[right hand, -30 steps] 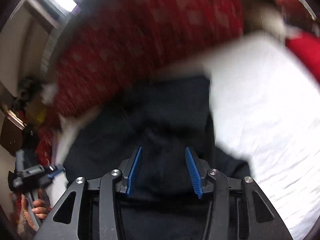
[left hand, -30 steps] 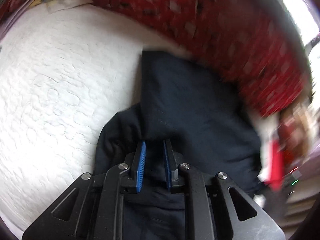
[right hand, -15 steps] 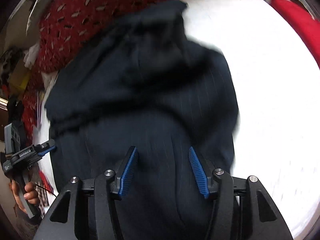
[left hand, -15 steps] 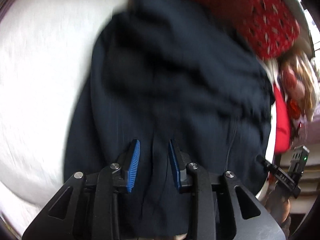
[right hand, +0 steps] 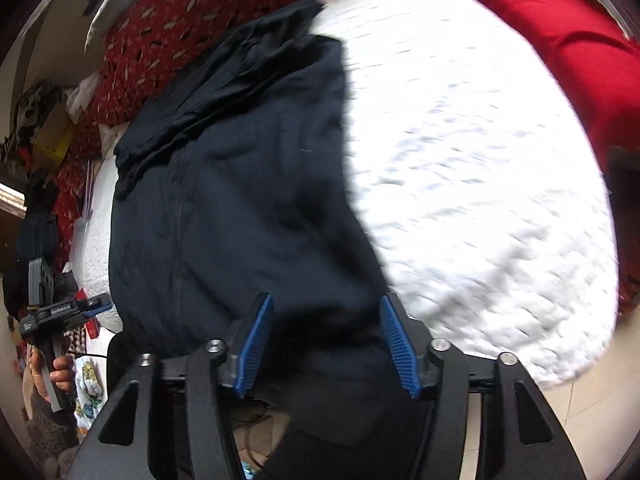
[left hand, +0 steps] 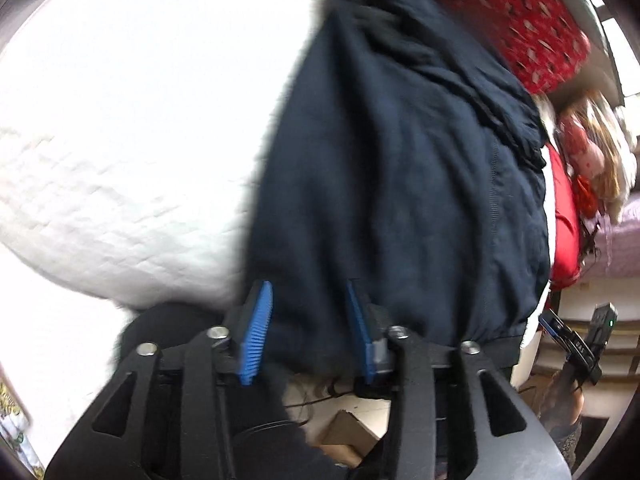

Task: Fold large clothes
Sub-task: 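Grasp the jacket hem with both tools and lift it toward the collar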

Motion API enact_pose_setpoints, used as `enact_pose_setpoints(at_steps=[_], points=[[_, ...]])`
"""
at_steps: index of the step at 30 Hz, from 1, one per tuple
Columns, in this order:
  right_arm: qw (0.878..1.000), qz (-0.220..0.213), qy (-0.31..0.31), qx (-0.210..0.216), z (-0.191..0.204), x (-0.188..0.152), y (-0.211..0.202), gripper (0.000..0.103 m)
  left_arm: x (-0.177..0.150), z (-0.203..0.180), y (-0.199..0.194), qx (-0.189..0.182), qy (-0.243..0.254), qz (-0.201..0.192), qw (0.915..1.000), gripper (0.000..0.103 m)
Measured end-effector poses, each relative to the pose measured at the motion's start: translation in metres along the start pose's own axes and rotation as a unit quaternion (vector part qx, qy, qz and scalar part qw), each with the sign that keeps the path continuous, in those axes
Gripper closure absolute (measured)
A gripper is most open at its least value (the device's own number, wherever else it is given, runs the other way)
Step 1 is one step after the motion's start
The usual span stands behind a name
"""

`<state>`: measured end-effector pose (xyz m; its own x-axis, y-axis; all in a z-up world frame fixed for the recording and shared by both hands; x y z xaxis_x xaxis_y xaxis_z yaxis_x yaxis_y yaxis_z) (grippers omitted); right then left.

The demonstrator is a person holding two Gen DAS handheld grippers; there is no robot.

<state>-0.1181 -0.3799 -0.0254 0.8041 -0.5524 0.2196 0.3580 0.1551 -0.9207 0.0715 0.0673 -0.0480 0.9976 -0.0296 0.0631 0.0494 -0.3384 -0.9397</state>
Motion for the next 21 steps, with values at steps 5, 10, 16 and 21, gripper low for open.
enact_pose_setpoints(at_steps=[5,10,16,21], points=[[1.0,0.011,0.018,-0.004,-0.013,-0.013,0.017,0.04,-0.018,0.03,0.014,-0.002,-0.014,0.031,0.9994,0.063],[0.998,0.05,-0.006,0.041,-0.006,-0.026,0.036,0.04,-0.034,0.012,0.038,-0.02,0.027,0.062,0.9975,0.053],[0.992,0.084,-0.093,0.007,0.015,-0.029,0.062,0.04,-0.043,-0.014,0.067,-0.022,0.072,0.063,0.9952,0.082],[0.986,0.067,-0.147,0.038,0.043,-0.031,0.052,0.095,-0.042,-0.021,0.049,-0.118,0.032,0.059,0.9908,0.095]])
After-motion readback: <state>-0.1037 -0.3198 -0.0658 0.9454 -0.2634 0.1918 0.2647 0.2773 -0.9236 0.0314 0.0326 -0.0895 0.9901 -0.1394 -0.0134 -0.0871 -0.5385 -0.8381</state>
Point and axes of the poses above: each gripper's, at about its wrist camera, not at the fingertips, and y roughly the way its jaws point, z to its left, x to its top, the point moved 4 cm from there along y, roughly the way its jaws point, and after that the axes turned 3 degrees about -y, right-handed, at the moved point
